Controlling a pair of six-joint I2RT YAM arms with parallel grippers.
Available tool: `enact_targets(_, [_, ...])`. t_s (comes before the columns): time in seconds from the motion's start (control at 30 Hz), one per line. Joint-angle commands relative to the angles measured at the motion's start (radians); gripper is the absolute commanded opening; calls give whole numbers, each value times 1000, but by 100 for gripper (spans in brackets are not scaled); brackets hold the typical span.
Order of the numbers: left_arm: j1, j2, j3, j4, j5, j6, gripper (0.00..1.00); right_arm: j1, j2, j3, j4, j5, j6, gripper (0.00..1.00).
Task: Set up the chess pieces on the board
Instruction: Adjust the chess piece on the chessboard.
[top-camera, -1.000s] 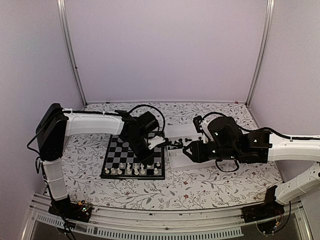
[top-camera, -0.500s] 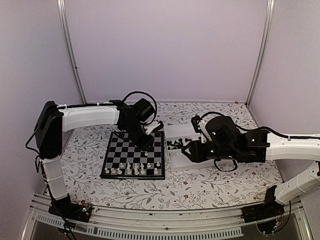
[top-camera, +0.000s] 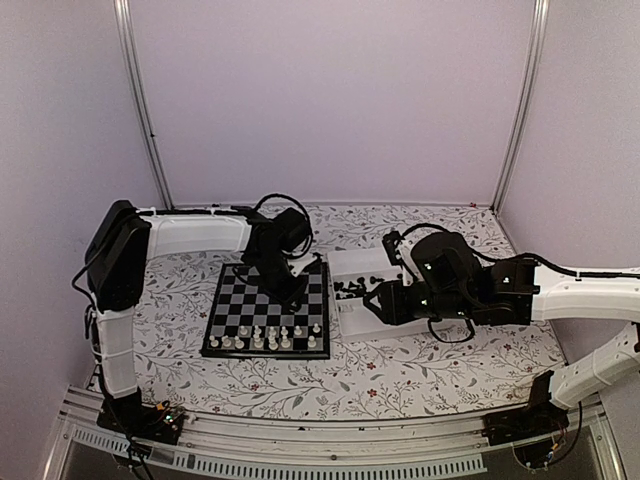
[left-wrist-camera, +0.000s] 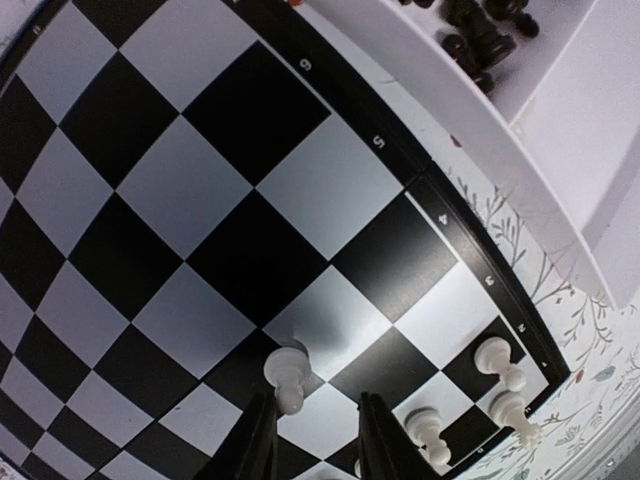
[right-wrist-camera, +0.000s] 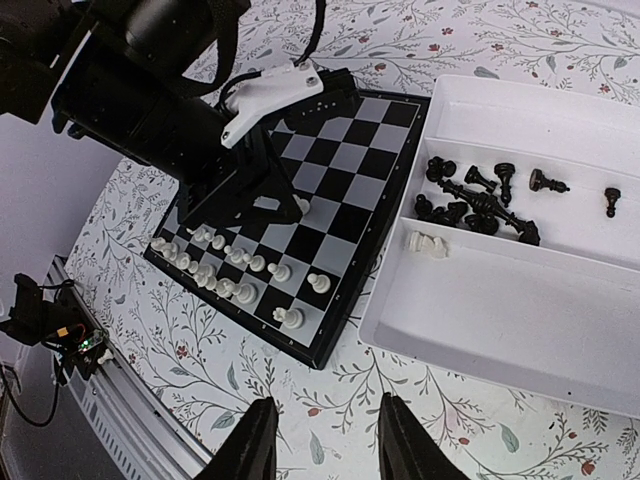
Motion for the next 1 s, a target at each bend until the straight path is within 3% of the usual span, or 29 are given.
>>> enact_targets(0.0, [11, 22, 32, -17, -2, -3, 28, -6, 0, 18, 2, 12, 4, 36])
enact_targets(0.47, [14, 58, 55, -6, -20, 4, 18, -19, 16, 28, 2, 4, -7, 36])
enact_targets(0.6, [15, 49, 62, -6, -17, 4, 9, -25, 28, 35, 2, -7, -10, 36])
enact_targets(0.73, [33, -27, 21, -21, -42, -16, 6, -25, 43, 46, 1, -13, -17, 36])
enact_targets(0.97, [97, -259, -214, -27, -58, -92, 6, -28, 84, 80, 6, -32, -48, 36])
